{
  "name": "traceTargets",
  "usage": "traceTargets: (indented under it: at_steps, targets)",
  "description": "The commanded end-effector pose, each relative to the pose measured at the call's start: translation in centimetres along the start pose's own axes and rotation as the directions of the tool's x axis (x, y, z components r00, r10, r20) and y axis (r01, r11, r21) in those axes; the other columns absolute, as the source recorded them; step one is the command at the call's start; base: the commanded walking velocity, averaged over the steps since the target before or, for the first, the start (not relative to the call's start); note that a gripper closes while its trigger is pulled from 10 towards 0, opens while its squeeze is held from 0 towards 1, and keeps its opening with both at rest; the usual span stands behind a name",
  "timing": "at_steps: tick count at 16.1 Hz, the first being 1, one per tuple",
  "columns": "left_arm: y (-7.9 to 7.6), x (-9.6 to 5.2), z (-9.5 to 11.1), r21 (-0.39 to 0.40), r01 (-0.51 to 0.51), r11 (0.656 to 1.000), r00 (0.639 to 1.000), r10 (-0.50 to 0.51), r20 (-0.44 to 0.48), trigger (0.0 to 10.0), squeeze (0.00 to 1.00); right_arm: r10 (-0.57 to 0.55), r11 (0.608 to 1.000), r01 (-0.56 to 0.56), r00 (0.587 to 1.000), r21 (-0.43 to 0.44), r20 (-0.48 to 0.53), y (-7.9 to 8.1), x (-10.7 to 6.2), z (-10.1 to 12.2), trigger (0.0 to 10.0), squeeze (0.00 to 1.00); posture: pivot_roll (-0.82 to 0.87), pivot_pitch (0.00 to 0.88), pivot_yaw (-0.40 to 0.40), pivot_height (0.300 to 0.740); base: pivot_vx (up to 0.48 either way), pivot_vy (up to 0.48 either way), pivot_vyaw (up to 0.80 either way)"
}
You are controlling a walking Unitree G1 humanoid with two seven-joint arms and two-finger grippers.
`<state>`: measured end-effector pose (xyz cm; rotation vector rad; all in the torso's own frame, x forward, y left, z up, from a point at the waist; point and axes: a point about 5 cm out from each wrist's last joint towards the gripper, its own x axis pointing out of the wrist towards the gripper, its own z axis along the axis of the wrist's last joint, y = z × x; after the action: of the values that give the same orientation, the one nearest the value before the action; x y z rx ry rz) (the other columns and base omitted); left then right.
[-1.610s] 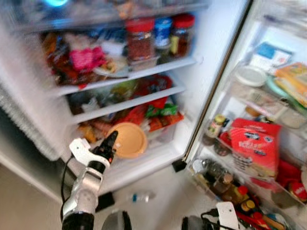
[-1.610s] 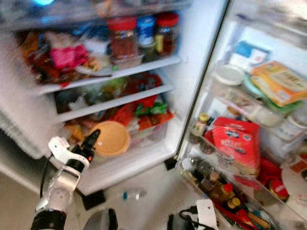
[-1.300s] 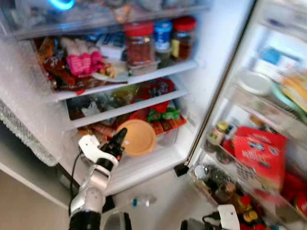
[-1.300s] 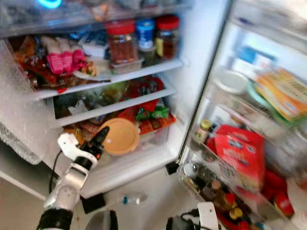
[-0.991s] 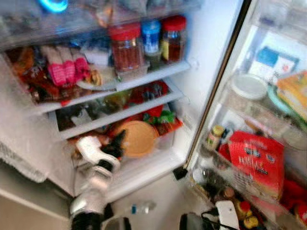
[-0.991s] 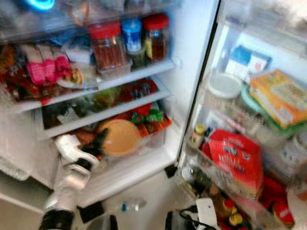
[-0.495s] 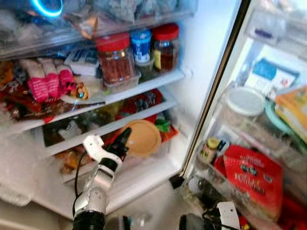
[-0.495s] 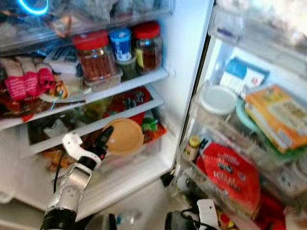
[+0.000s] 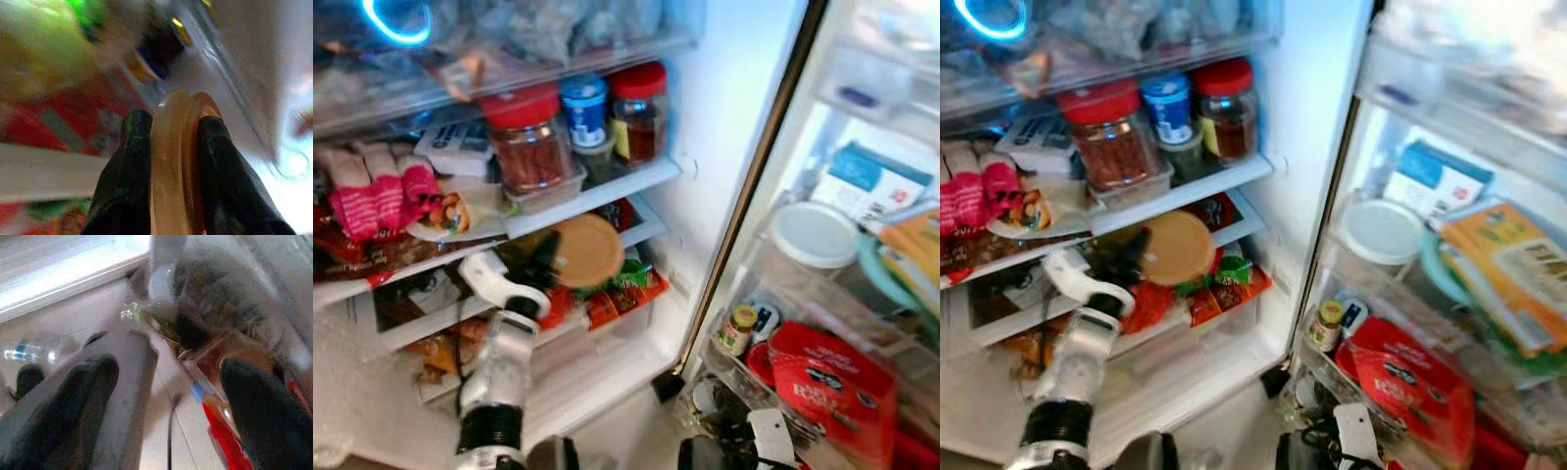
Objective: Restocking fridge
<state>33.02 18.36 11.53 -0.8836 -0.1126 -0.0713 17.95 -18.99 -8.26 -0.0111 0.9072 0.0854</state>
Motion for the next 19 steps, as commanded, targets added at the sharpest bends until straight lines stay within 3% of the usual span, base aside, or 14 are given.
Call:
traceTargets:
  at_steps: [1, 4, 7, 13, 16, 19]
  targets:
    - [1.4, -0.3, 0.8, 0.002, -0.074, 0.997, 0.996, 0.074, 0.045, 10.0, 0.0, -0.008, 1.0, 0.01, 0.997, 0.025, -0.074, -0.2, -0.5, -2.0, 10.0, 0.0, -0.11, 0.11, -0.031, 0.632, 0.259, 0.0, 0.0]
    - [2.7, 0.1, 2.0, 0.024, -0.192, 0.981, 0.974, 0.187, 0.129, 10.0, 0.0, -0.006, 1.0, 0.007, 0.997, 0.021, -0.074, -0.2, -0.5, -2.0, 10.0, 0.0, -0.11, 0.111, -0.031, 0.632, 0.256, 0.0, 0.0]
    - [3.6, 0.6, 2.5, 0.003, -0.256, 0.967, 0.955, 0.253, 0.156, 10.0, 0.0, -0.003, 1.0, 0.005, 0.997, 0.019, -0.073, -0.2, -0.5, -2.0, 10.0, 0.0, -0.12, 0.113, -0.032, 0.632, 0.084, 0.0, 0.0]
    - [3.6, 2.2, 3.0, -0.006, -0.314, 0.949, 0.933, 0.31, 0.184, 10.0, 0.0, 0.002, 1.0, -0.001, 0.997, 0.017, -0.073, -0.2, -0.5, -2.0, 10.0, 0.0, -0.14, 0.12, -0.034, 0.632, 0.0, 0.0, 0.0]
    - [4.0, 2.8, 3.3, -0.139, -0.349, 0.927, 0.911, 0.37, 0.182, 10.0, 0.0, 0.005, 1.0, -0.004, 0.997, 0.015, -0.075, -0.2, -0.5, -2.0, 10.0, 0.0, -0.14, 0.123, -0.036, 0.632, 0.0, 0.0, 0.0]
    - [4.1, 2.9, 3.1, -0.198, -0.356, 0.913, 0.902, 0.391, 0.182, 10.0, 0.0, 0.004, 1.0, -0.003, 0.997, 0.013, -0.076, -0.3, -0.5, -2.0, 10.0, 0.0, -0.15, 0.128, -0.041, 0.632, 0.0, 0.0, 0.0]
